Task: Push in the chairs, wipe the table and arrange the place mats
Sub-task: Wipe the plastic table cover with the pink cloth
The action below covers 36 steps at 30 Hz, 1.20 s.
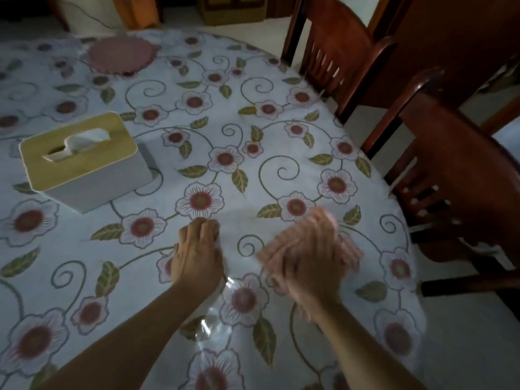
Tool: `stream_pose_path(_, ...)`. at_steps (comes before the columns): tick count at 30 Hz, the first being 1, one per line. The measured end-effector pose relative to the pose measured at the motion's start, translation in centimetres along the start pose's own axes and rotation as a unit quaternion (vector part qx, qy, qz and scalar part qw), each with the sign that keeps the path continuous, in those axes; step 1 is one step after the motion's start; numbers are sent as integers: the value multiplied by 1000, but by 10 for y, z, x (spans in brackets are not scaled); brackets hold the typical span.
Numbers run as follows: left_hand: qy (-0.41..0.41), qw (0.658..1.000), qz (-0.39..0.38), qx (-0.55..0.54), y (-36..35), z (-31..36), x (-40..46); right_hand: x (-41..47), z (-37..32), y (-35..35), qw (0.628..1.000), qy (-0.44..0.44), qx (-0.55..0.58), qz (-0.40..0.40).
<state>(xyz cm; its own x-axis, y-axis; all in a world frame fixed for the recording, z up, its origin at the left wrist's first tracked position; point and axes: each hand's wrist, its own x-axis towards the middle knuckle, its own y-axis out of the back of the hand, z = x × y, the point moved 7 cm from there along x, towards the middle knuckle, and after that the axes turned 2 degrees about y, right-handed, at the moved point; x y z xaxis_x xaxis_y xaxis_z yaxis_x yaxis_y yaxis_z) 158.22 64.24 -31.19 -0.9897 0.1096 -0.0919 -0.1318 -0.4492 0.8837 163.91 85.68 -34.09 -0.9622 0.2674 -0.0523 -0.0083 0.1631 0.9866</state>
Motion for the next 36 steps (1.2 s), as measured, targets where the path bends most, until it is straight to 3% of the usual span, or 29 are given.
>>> stream_pose_path(2,27,999,18,-8,3,-7,13,50,9,4,1000,-8,-23,-17)
stream_pose_path(7,74,996,55,-2,4,-16,36,112,-54,-15,986,161,-37,-29)
stream_pose_path(11,104,990,91,-34,5,-16,37,53,-121,-23,914,402,53,17)
stream_pose_path(13,112,988,99,-40,6,-15,40,47,-118,-22,897,438,68,3)
stream_pose_path(15,117,987,104,-36,7,-15,47,80,-86,-14,928,368,48,17)
stream_pose_path(18,121,986,107,-33,8,-15,61,158,-15,-2,978,196,-65,0)
stream_pose_path(21,120,987,106,-30,10,-17,77,213,9,2,996,51,-60,-29)
stream_pose_path(22,120,986,110,-32,12,-19,82,216,-6,-1,997,45,-52,-33)
stream_pose_path(24,122,985,116,-34,15,-21,93,203,-58,-11,989,137,-41,-23)
stream_pose_path(27,130,984,117,-41,18,-24,106,135,-141,-17,926,373,56,1)
stream_pose_path(30,134,983,119,-48,21,-29,116,100,-160,-19,882,463,89,-5)
stream_pose_path(32,131,981,130,-59,24,-32,124,128,-145,-14,904,422,59,34)
stream_pose_path(34,132,979,135,-81,27,-37,132,184,-113,-12,960,279,6,17)
stream_pose_path(36,131,976,139,-102,29,-40,139,238,-87,-15,984,170,-57,-14)
